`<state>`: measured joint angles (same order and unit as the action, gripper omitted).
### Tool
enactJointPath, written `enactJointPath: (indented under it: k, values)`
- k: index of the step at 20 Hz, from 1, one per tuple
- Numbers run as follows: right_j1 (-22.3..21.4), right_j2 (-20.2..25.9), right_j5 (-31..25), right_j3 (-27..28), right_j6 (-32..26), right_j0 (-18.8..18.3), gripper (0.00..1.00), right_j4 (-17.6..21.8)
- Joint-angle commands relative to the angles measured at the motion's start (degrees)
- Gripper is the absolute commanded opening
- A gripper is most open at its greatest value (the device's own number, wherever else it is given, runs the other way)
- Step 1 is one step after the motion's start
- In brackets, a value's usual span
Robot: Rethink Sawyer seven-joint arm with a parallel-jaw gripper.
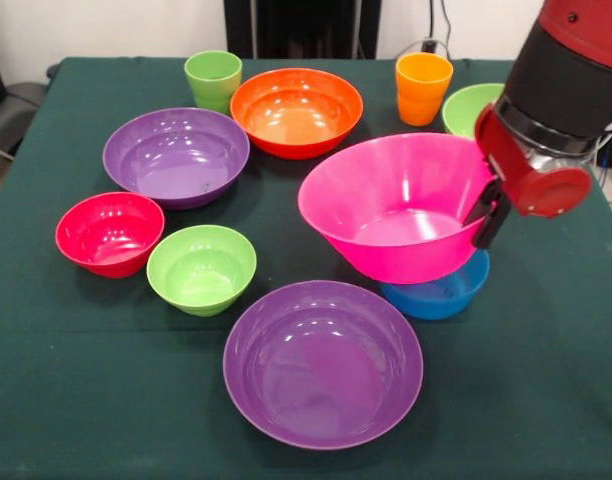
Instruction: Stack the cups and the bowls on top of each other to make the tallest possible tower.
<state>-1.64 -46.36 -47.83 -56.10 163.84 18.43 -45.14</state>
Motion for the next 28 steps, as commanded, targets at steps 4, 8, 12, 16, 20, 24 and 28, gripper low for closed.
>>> enactJointPath:
  k: [4,8,12,16,20,24,28]
  values:
    - [-2.4,8.3,-3.8,-0.9,16.7,3.8,0.0,-2.8]
    - [-3.6,9.8,-0.7,-4.6,13.2,4.3,0.0,-2.7]
    - [-4.8,10.5,0.6,-7.3,10.8,4.3,0.0,-2.3]
    - [-5.2,11.4,2.3,-8.9,9.4,4.1,0.0,-2.5]
    - [-5.5,11.6,2.6,-9.7,8.7,4.0,0.0,-2.4]
    - [-7.2,10.4,1.1,-10.6,7.9,3.7,0.0,-1.2]
    - [-8.4,9.8,0.1,-12.1,8.0,3.2,0.0,-0.9]
